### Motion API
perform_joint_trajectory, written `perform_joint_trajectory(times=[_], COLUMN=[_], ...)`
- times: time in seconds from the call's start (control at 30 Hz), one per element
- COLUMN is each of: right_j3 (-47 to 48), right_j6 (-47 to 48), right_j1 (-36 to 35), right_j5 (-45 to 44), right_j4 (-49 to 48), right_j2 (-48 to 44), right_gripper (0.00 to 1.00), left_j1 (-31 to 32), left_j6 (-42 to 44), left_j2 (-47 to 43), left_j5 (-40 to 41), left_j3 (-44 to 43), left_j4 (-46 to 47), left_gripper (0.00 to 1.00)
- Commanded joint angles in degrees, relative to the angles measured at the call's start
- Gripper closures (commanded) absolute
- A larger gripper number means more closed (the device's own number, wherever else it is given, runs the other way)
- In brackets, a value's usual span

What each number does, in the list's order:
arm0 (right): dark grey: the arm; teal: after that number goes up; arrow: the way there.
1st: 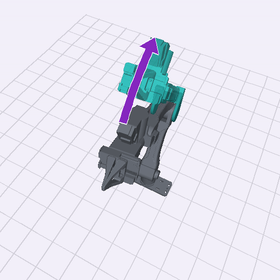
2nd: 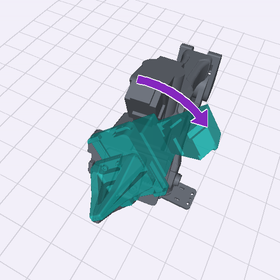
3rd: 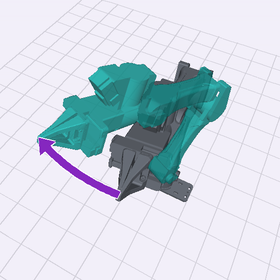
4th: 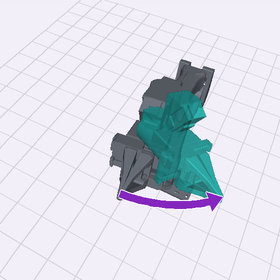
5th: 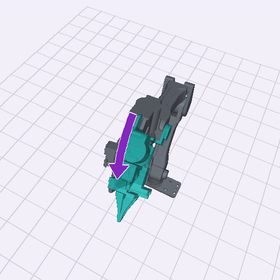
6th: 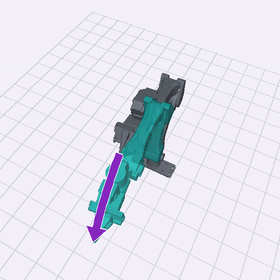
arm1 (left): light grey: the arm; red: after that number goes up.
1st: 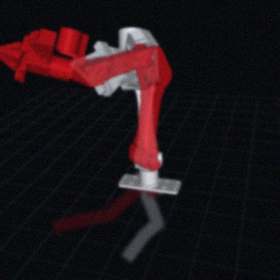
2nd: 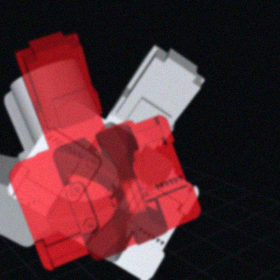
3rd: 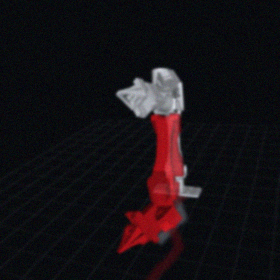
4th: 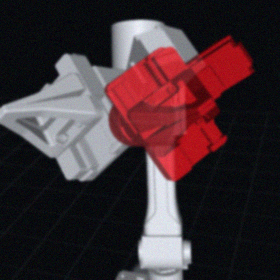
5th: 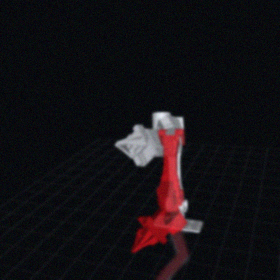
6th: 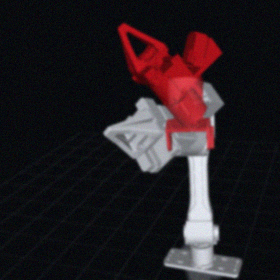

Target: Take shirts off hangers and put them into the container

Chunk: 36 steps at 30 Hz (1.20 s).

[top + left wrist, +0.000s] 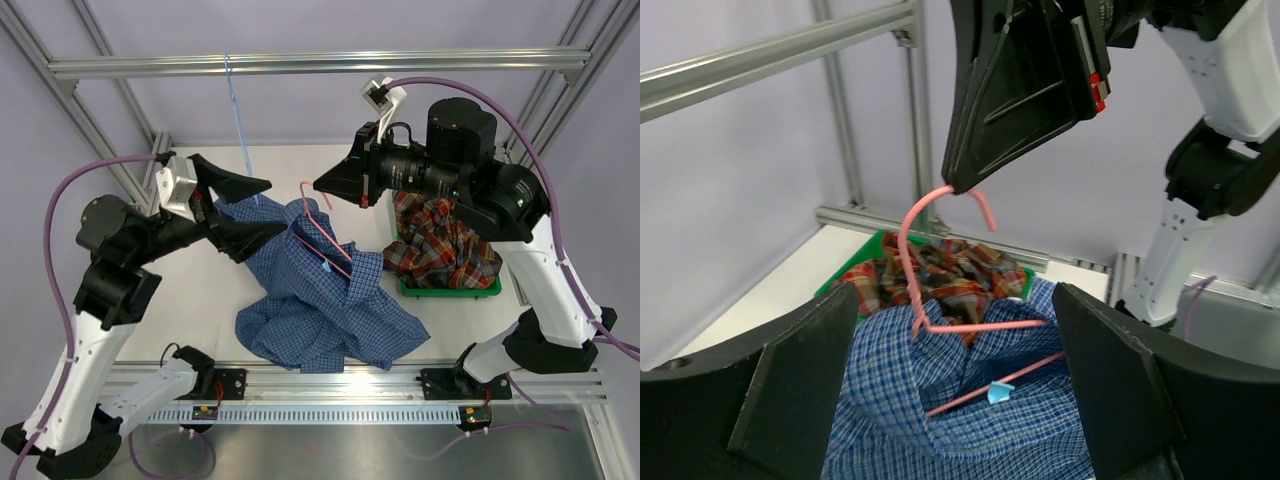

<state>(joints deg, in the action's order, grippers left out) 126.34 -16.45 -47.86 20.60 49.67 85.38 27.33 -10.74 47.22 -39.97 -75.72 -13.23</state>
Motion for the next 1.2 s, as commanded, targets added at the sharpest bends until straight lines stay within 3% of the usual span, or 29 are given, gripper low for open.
perform_joint_trajectory(times=[0.0, 0.4, 0.93, 1.17], right_j3=[2.1, 6.3, 6.5, 7.0], right_j6=[-1.4, -2.9, -4.6, -4.6], right_j1=[0.7, 0.8, 0.8, 0.8], right_j5=[1.4, 4.9, 9.0, 9.0], right_j4=[-1.6, -1.6, -1.5, -1.8], right_j2=[-1.5, -1.2, -1.6, -1.5], right_gripper=[1.00, 1.00, 1.00, 1.00], left_j1=[0.3, 0.3, 0.3, 0.6], left_j6=[-2.9, -0.9, -4.9, -5.6], left_j2=[4.2, 7.0, 12.5, 14.4], left_j5=[-7.8, -10.2, -10.5, -10.9], left_j3=[-1.9, -2.1, -6.3, -7.3], left_j4=[4.5, 5.5, 10.6, 10.7], left_gripper=[0.19, 0.22, 0.23, 0.28])
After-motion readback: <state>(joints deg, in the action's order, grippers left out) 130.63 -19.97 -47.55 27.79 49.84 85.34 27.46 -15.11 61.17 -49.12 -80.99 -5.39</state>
